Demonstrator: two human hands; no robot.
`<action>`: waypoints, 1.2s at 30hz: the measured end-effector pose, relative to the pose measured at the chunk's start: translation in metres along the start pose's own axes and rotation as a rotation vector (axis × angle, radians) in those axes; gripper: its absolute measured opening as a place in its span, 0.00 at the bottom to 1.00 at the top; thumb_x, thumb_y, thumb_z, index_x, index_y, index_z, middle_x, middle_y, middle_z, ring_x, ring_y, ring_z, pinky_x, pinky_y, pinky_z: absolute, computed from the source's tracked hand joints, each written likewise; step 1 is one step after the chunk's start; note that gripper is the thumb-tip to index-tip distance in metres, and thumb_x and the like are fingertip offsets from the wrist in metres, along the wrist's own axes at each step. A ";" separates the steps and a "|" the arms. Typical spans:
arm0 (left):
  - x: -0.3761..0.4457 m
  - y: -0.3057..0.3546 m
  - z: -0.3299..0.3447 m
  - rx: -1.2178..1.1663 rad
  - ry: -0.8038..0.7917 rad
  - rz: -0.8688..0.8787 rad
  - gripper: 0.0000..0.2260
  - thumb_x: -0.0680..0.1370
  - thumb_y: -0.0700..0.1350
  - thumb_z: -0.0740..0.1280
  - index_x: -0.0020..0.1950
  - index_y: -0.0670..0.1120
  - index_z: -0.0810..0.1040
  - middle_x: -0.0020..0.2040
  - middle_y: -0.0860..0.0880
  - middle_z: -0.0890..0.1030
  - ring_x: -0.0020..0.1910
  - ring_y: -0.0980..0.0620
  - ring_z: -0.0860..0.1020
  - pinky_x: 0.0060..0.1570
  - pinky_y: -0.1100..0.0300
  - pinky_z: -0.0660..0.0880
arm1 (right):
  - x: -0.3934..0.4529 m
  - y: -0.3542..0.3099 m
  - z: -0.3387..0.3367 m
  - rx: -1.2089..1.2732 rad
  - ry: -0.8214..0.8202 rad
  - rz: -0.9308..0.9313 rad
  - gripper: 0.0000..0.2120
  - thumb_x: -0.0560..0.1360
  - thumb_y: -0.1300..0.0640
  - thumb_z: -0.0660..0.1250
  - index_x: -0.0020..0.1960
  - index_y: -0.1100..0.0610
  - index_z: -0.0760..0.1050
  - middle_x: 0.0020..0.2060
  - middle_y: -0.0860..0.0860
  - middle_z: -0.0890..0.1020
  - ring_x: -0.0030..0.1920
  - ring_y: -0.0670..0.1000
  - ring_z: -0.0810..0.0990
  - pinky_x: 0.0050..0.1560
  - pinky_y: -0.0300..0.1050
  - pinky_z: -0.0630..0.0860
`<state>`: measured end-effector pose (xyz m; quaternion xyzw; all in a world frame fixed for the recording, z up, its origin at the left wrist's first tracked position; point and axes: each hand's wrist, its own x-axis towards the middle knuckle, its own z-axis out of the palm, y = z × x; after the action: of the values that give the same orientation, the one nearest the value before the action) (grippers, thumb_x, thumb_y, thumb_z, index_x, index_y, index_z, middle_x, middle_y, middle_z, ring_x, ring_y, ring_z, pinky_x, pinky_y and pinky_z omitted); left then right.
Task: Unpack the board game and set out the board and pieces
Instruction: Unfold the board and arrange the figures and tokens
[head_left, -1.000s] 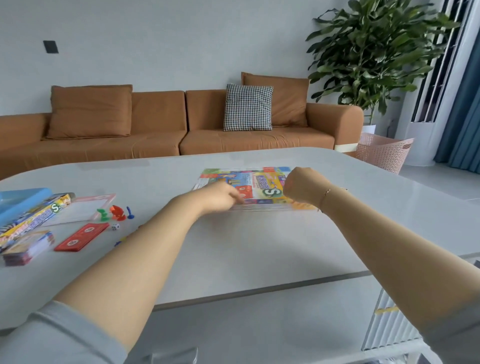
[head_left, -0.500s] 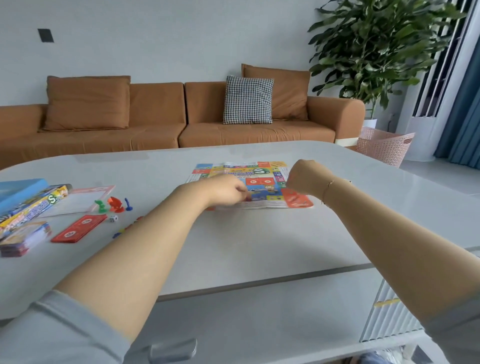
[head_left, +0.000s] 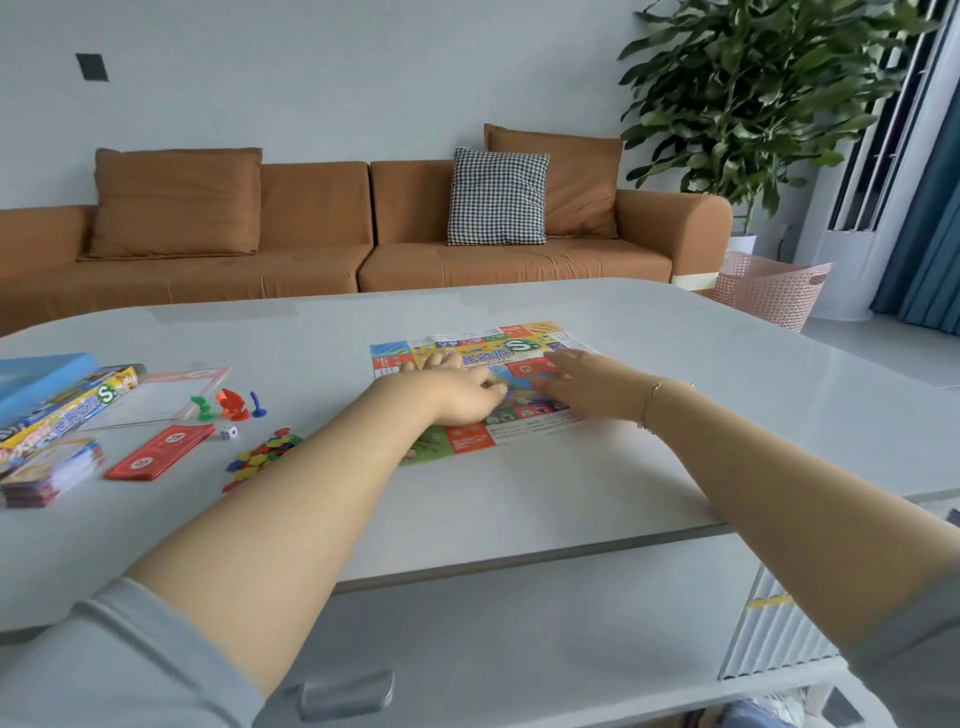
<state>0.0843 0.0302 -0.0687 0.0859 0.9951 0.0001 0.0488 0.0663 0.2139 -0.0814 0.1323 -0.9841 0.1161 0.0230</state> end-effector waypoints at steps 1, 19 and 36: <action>0.001 -0.001 0.002 -0.019 0.044 -0.009 0.23 0.81 0.60 0.45 0.74 0.56 0.58 0.77 0.46 0.54 0.76 0.46 0.48 0.71 0.42 0.48 | 0.000 -0.001 0.003 -0.035 -0.055 -0.003 0.22 0.79 0.40 0.53 0.63 0.55 0.69 0.63 0.53 0.73 0.63 0.56 0.71 0.63 0.51 0.67; 0.010 -0.023 0.025 -0.086 0.041 0.029 0.29 0.81 0.62 0.41 0.78 0.48 0.43 0.78 0.51 0.42 0.77 0.54 0.41 0.74 0.50 0.39 | 0.009 0.012 0.016 -0.157 -0.148 -0.046 0.27 0.81 0.42 0.41 0.77 0.51 0.50 0.77 0.53 0.49 0.77 0.53 0.45 0.75 0.57 0.49; -0.048 -0.077 -0.022 -0.375 0.585 -0.051 0.10 0.78 0.40 0.62 0.55 0.45 0.81 0.51 0.44 0.83 0.49 0.44 0.80 0.53 0.50 0.76 | -0.001 -0.068 -0.009 0.149 0.207 -0.190 0.13 0.78 0.52 0.60 0.60 0.52 0.77 0.63 0.51 0.77 0.55 0.53 0.77 0.57 0.46 0.73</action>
<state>0.1161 -0.0533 -0.0427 0.0469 0.9514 0.2064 -0.2236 0.0858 0.1529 -0.0576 0.2137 -0.9482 0.1989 0.1251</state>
